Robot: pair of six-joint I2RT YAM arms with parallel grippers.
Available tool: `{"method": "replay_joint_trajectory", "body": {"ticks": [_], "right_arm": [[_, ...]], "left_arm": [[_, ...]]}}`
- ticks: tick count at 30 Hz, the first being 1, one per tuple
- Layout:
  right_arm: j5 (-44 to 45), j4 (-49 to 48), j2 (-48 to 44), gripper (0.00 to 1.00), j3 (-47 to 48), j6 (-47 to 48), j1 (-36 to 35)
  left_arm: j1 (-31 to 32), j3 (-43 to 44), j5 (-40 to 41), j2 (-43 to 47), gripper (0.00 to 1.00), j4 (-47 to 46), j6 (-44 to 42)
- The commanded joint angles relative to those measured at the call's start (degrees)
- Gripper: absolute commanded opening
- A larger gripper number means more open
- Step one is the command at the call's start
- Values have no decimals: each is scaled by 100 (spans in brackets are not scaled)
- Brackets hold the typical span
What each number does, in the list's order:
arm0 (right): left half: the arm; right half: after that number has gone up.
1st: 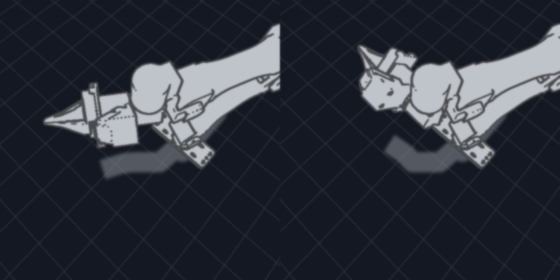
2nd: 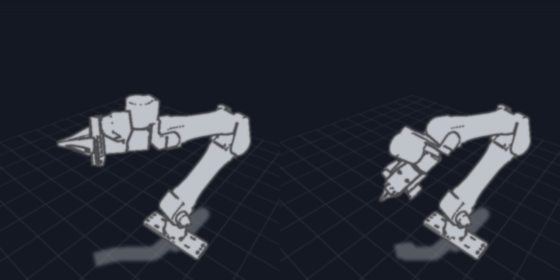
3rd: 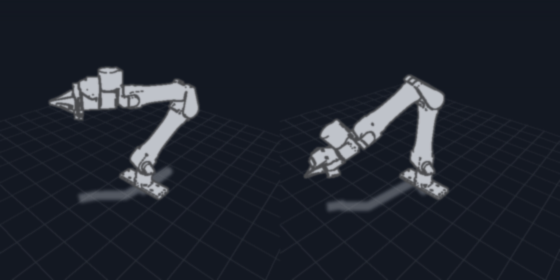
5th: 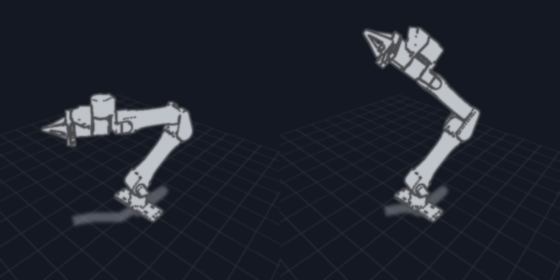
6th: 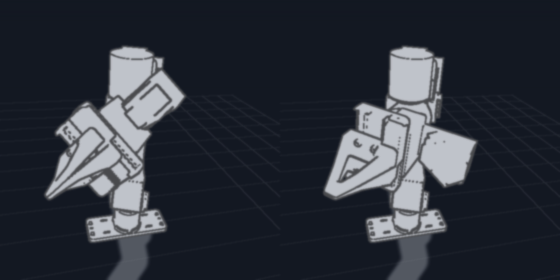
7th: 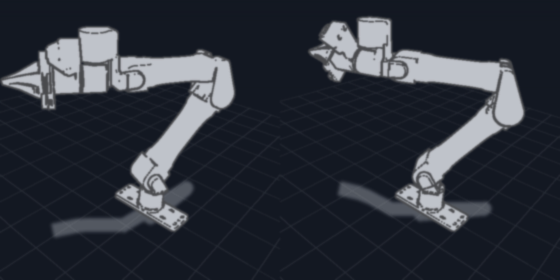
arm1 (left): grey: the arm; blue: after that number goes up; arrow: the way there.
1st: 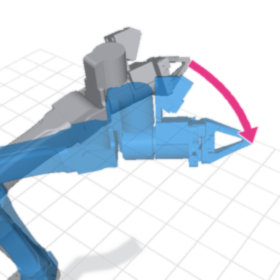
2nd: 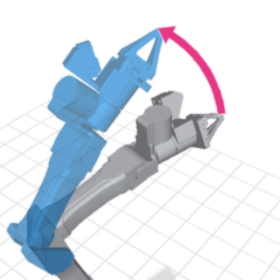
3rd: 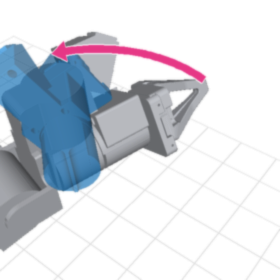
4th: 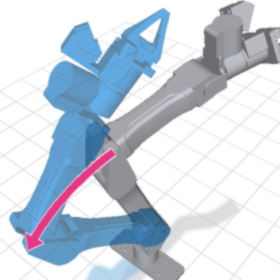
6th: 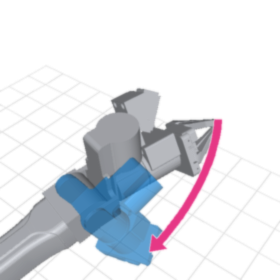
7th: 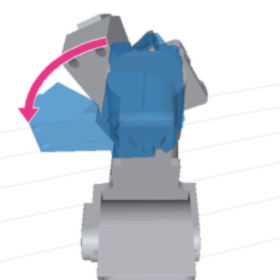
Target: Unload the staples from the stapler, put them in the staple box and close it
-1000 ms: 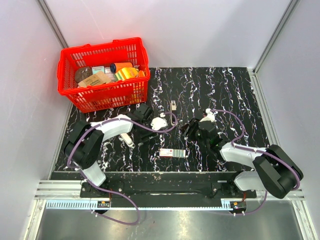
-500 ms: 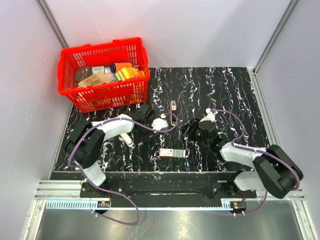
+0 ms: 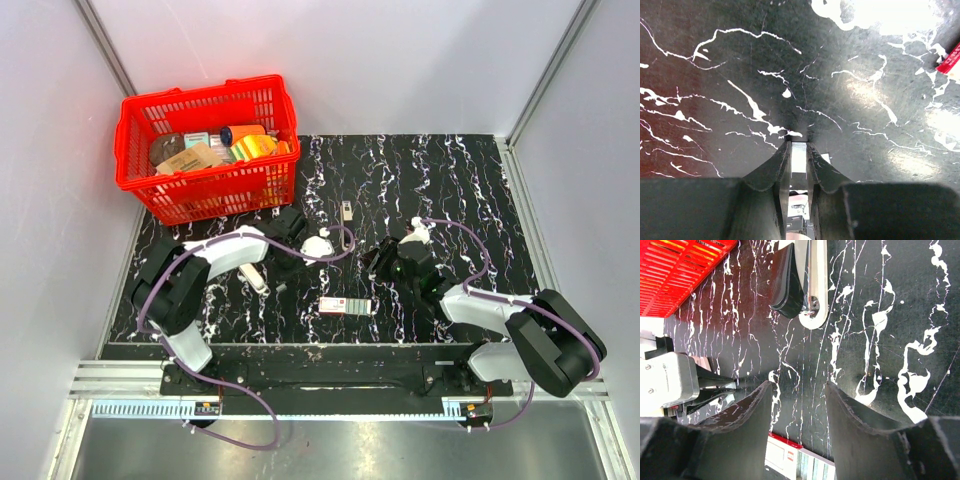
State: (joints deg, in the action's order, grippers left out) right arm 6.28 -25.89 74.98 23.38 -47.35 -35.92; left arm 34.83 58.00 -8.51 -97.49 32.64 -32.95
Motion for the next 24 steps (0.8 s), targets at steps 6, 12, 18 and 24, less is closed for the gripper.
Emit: {"method": "replay_joint_trajectory", "body": {"ticks": [6, 12, 18, 24], "right_arm": [[-128, 311, -571, 52, 325, 445, 50], [-276, 1076, -1292, 55, 992, 911, 50], [-1250, 1437, -1776, 62, 1985, 1184, 50], [-1972, 1306, -2031, 72, 2610, 983, 50]], "left_arm": [[-108, 1528, -211, 476, 11, 971, 245], [-353, 2829, -1186, 1065, 11, 1271, 973], [-810, 3437, -2959, 1627, 11, 657, 2605], [-1487, 2569, -4894, 2006, 13, -2187, 5732]]}}
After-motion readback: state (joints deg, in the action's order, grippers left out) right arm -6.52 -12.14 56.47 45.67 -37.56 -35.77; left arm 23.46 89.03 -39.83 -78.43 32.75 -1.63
